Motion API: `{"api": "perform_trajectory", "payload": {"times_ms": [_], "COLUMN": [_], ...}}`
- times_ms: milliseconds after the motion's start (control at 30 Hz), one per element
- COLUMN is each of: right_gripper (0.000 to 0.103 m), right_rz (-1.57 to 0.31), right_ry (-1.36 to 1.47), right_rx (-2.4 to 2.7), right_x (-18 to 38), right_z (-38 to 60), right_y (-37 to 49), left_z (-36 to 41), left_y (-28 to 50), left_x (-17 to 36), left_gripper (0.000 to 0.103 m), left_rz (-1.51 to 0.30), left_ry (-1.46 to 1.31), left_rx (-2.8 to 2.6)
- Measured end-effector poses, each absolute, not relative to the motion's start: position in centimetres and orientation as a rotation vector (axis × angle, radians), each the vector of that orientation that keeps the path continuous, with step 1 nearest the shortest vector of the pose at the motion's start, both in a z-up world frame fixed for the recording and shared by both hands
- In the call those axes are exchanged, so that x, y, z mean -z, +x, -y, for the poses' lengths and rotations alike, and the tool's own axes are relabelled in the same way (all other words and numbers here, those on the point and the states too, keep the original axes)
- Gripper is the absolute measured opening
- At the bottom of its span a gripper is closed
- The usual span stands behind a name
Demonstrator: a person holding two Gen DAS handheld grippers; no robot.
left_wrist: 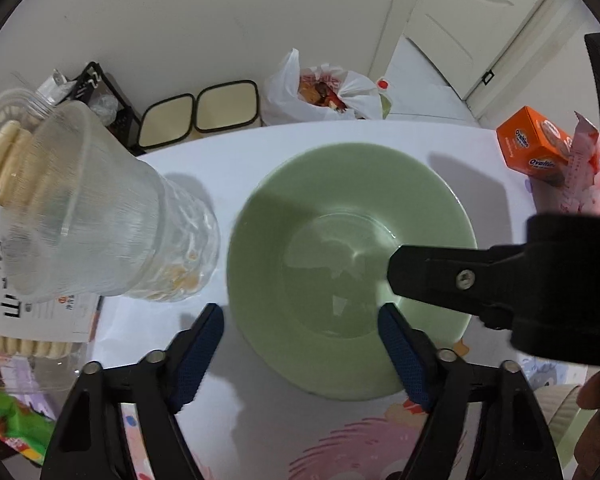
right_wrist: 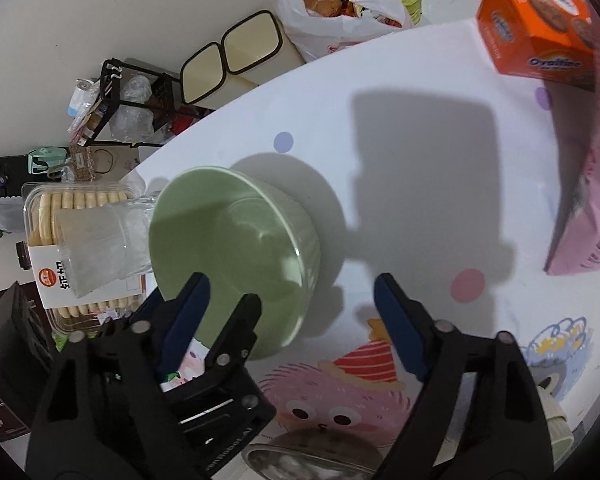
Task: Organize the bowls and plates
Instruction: 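Move both tools toward the green bowl beside the cookie box, then grasp the green bowl rim with the left tool while the right tool grips it too, then carry the green bowl with both tools toward the bowl stack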
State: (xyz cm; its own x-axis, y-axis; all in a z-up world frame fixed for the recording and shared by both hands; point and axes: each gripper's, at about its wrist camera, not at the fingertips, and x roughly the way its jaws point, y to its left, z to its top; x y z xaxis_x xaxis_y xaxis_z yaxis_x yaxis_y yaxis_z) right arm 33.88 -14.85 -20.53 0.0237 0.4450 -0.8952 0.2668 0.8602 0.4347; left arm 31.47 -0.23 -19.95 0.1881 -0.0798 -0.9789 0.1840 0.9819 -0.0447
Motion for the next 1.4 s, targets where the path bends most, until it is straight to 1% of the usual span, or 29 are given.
{"api": "perform_trajectory", "payload": {"times_ms": [33,67,100,133,167,200,267,300,333,367,500,567,1000,1400], "right_gripper": [0.062,0.054,0.043,0.036,0.034,0.033,0.026,0.018,0.013,0.013,0.014,0.014,0.014,0.014], "right_rz": [-1.572,-1.576,-1.582,-1.589,-1.596,-1.595,-1.594,-1.597,-1.599,-1.597,-1.592,-1.584,-1.564,-1.48], "right_ry": [0.575,0.569,0.564,0.56,0.539,0.521,0.497,0.483,0.468,0.47,0.408,0.373,0.352,0.353], "right_rx": [-0.155,-0.162,-0.169,-0.177,-0.174,-0.175,-0.172,-0.165,-0.159,-0.164,-0.17,-0.168,-0.168,-0.207], "right_x": [20.7,20.8,21.0,21.2,21.3,21.3,21.4,21.4,21.4,21.5,21.2,20.9,20.0,16.2], "right_z": [14.7,14.6,14.4,14.3,14.1,14.0,14.0,14.1,14.3,14.5,14.1,14.0,14.7,14.9], "right_y": [33.9,34.0,34.0,34.1,34.0,34.0,34.0,34.0,34.0,34.0,33.6,33.2,31.7,30.0], "left_z": [0.3,0.4,0.4,0.4,0.3,0.1,-0.1,-0.2,-0.2,-0.2,-0.4,-0.7,0.0,0.4], "left_y": [31.5,31.5,31.4,31.3,31.3,31.3,31.3,31.2,31.2,31.2,31.2,31.1,29.8,27.4], "left_x": [20.2,20.5,20.8,21.1,21.2,21.3,21.4,21.4,21.4,21.4,21.4,21.2,19.8,15.5], "left_gripper": [0.054,0.052,0.046,0.041,0.039,0.035,0.031,0.03,0.03,0.029,0.02,0.018,0.017,0.017], "left_rz": [-1.377,-1.392,-1.399,-1.401,-1.4,-1.401,-1.403,-1.401,-1.401,-1.4,-1.39,-1.391,-1.358,-1.283], "left_ry": [0.084,0.083,0.084,0.087,0.083,0.078,0.066,0.069,0.074,0.082,0.07,0.046,0.07,0.078], "left_rx": [0.193,0.19,0.184,0.177,0.17,0.166,0.158,0.156,0.154,0.15,0.121,0.121,0.134,0.141]}}
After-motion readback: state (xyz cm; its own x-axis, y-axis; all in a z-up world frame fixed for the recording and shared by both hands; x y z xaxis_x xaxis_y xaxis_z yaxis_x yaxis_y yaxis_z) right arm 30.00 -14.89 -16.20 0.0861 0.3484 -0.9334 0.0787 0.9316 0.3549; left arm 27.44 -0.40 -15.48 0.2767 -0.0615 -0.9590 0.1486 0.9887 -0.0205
